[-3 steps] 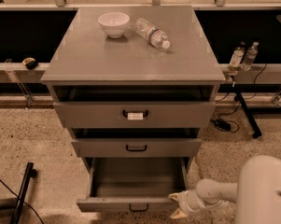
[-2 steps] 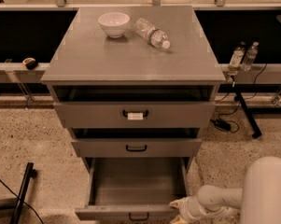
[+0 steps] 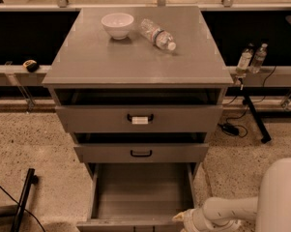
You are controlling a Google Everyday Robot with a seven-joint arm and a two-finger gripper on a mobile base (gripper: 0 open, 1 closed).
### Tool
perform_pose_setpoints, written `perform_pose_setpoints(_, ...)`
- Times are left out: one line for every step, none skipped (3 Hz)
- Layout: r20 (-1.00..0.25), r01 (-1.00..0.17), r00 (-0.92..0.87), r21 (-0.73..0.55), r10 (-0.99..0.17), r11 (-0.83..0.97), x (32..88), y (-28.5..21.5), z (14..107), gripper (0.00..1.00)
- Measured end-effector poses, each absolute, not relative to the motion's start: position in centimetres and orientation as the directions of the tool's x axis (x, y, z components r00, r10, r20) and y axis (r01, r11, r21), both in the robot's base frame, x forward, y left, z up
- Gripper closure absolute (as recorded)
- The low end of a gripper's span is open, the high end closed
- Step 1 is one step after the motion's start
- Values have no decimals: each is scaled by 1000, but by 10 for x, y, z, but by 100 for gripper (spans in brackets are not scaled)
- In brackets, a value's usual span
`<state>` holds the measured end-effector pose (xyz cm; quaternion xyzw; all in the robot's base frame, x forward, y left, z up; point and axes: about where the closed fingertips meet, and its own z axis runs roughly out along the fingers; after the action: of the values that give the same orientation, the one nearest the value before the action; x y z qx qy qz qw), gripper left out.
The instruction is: Open bottom drawer
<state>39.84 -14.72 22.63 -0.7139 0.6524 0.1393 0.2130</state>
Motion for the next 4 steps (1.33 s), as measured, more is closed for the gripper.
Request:
perform_pose_setpoints(-449, -971, 205, -205, -870, -122, 412, -133, 260, 36)
perform_pose_setpoints(-417, -945, 289, -267, -862, -188, 439, -118, 287, 34)
perform_pose_setpoints(-426, -924, 343, -312, -837, -220, 461, -109, 299, 24)
perform_pose_setpoints(-428, -921, 350, -321, -833, -222, 468, -109, 302, 9)
